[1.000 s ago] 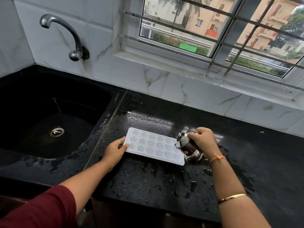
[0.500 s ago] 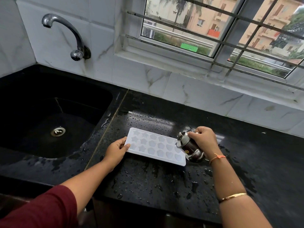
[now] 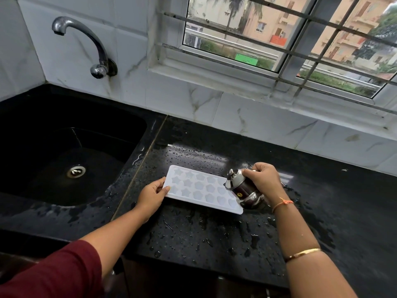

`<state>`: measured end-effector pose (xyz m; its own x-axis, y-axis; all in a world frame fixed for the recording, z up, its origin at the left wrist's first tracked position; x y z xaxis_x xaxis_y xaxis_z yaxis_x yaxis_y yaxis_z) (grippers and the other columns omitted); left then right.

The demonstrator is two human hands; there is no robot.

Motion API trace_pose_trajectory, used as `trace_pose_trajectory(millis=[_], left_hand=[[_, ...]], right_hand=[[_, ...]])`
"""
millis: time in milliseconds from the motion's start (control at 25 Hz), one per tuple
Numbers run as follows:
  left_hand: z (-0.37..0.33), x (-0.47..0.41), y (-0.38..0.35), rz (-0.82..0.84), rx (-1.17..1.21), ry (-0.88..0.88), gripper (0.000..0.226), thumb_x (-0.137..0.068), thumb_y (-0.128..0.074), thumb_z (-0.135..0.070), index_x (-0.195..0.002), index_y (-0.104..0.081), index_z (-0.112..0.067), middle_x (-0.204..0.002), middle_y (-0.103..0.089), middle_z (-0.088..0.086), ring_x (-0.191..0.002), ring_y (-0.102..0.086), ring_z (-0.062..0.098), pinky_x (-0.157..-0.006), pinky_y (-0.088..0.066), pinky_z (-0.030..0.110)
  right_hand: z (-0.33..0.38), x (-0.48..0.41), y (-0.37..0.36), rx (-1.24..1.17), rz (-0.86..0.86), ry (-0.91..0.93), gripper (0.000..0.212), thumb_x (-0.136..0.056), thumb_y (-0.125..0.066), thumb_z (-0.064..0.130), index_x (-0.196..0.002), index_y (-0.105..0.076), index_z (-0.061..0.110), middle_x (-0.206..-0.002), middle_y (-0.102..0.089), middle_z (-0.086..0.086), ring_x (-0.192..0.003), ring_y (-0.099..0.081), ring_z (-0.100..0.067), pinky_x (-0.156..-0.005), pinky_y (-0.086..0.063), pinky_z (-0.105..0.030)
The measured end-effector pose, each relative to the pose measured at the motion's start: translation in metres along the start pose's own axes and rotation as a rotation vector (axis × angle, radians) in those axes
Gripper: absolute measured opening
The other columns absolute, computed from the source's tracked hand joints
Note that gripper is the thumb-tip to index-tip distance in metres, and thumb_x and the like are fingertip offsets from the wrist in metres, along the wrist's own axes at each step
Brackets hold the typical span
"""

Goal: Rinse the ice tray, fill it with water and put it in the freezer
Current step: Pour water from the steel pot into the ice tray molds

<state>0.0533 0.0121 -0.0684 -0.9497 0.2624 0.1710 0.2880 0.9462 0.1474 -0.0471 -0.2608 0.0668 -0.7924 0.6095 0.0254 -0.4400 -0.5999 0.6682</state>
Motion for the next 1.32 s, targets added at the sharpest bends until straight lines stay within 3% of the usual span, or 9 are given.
trace_pose_trajectory(millis=[480,960,1320], left_hand=[[0.001,0.001,0.000,-0.002,-0.014,0.006,0.042,-0.092,-0.052,-0.005,-0.134,-0.047,-0.002,-0.133,-0.056,0.007,-0.109,-0.050,0.008,-0.093,-0.035,0.020],[0.001,0.000,-0.001,-0.005,-0.015,0.001,0.042,-0.092,-0.052,-0.006,-0.134,-0.046,-0.004,-0.133,-0.056,0.007,-0.109,-0.050,0.008,-0.093,-0.036,0.020],[0.003,-0.001,0.000,0.004,-0.005,0.004,0.043,-0.092,-0.052,-0.006,-0.134,-0.046,-0.003,-0.133,-0.056,0.007,-0.110,-0.051,0.009,-0.094,-0.037,0.022]], right_hand=[[0.026,0.000,-0.023,0.153,0.030,0.086,0.036,-0.079,-0.064,0.015,-0.055,-0.037,0.017,-0.059,-0.041,0.000,-0.059,-0.040,-0.015,-0.050,-0.032,-0.023],[0.026,-0.002,-0.023,0.153,0.045,0.069,0.033,-0.080,-0.064,0.016,-0.058,-0.040,0.017,-0.063,-0.046,0.001,-0.063,-0.046,-0.015,-0.051,-0.037,-0.021],[0.041,0.000,-0.039,0.176,0.083,0.114,0.038,-0.080,-0.063,0.017,-0.054,-0.036,0.019,-0.059,-0.042,0.002,-0.059,-0.042,-0.014,-0.050,-0.033,-0.022]])
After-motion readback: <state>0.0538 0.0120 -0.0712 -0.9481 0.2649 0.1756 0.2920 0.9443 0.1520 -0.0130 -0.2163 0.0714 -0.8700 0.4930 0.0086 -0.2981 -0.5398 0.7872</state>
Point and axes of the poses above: each hand's wrist, its own x-axis away from the middle knuckle, its own y-axis out of the back of the hand, z = x × y, the point moved 8 cm from there along -x, towards the middle knuckle
